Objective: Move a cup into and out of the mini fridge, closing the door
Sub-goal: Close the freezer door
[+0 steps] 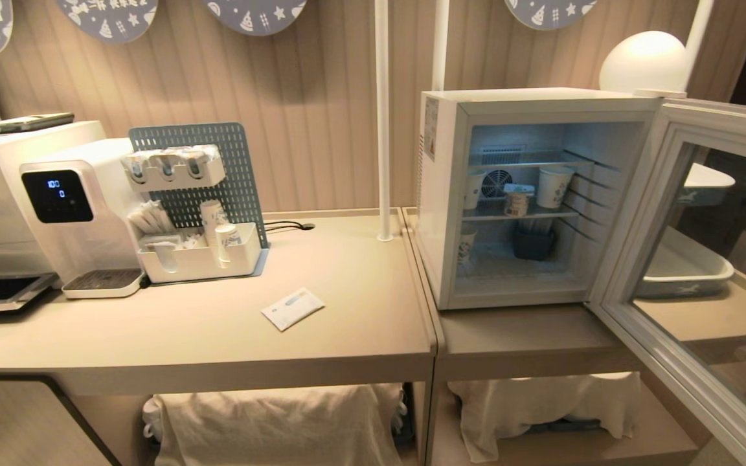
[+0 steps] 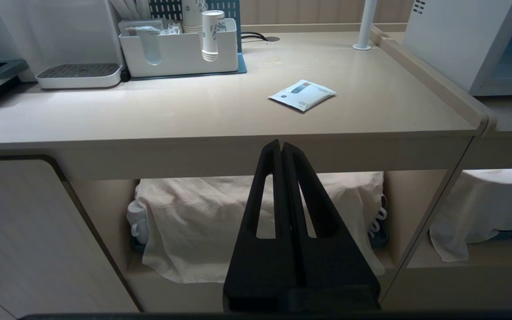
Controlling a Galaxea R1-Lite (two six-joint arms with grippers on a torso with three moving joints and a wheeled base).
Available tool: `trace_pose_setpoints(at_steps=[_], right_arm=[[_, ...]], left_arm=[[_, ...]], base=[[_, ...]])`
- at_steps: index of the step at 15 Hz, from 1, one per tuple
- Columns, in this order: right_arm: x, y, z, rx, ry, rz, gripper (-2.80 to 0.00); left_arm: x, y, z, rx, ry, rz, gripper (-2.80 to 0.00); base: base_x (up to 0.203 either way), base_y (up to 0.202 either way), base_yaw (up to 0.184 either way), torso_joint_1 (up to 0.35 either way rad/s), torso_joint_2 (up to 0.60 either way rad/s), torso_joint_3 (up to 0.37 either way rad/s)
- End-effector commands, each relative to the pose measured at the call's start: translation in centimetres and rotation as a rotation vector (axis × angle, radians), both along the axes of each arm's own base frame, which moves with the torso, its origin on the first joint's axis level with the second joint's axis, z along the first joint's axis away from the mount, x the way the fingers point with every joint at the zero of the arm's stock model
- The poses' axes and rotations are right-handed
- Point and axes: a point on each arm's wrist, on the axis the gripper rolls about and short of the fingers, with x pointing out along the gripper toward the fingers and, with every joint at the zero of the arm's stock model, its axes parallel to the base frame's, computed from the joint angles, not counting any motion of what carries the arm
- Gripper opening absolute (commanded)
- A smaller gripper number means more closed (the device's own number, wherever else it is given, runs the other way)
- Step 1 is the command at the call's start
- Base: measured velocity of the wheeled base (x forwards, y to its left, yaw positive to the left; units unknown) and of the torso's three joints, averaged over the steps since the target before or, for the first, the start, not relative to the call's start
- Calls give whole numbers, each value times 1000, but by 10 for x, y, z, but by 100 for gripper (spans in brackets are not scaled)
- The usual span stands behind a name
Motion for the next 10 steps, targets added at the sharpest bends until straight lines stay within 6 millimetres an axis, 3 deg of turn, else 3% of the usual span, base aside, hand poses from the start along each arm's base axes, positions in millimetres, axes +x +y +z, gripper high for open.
trace_pose_setpoints(at_steps=[1,7,10], right_arm=[[0,0,0,0,4,-1,-280],[0,0,0,0,4,0,-280],[0,0,0,0,4,0,-280]], left_arm=[[0,0,0,0,0,1,-280],[0,0,0,1,0,1,-280],[0,0,0,1,0,1,-280]], base=[[0,0,0,0,0,0],[0,0,0,0,0,0],[1,-155,5,2,4,1]])
